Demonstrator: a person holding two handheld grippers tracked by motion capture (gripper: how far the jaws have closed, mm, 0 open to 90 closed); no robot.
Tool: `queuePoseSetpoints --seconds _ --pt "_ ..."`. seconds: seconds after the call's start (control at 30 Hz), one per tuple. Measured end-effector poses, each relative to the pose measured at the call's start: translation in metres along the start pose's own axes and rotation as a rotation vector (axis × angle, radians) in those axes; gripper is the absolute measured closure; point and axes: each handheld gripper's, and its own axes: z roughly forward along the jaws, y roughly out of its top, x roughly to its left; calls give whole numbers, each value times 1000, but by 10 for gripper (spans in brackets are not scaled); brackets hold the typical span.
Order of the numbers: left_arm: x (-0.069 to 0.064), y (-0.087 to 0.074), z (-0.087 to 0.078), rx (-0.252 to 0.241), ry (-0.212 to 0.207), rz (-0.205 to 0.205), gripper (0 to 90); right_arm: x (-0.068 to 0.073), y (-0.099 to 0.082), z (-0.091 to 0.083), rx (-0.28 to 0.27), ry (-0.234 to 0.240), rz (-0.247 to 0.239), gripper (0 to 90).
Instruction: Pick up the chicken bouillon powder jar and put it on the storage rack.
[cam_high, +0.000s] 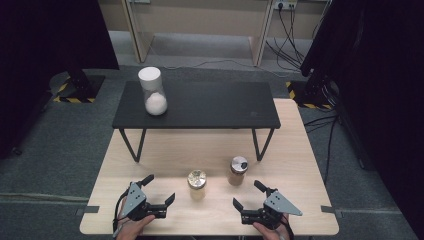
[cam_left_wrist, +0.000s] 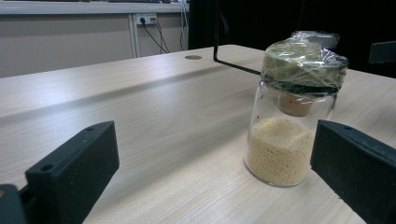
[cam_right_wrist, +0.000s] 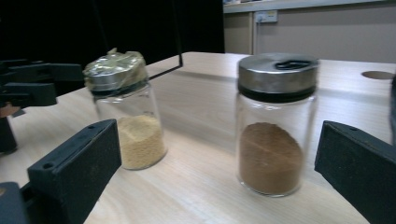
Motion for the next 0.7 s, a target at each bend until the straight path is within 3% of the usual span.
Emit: queuePoseSetpoints --seconds 0.7 --pt "0 -1 0 3 1 -3 5 26 -2 21 31 92 -49 10"
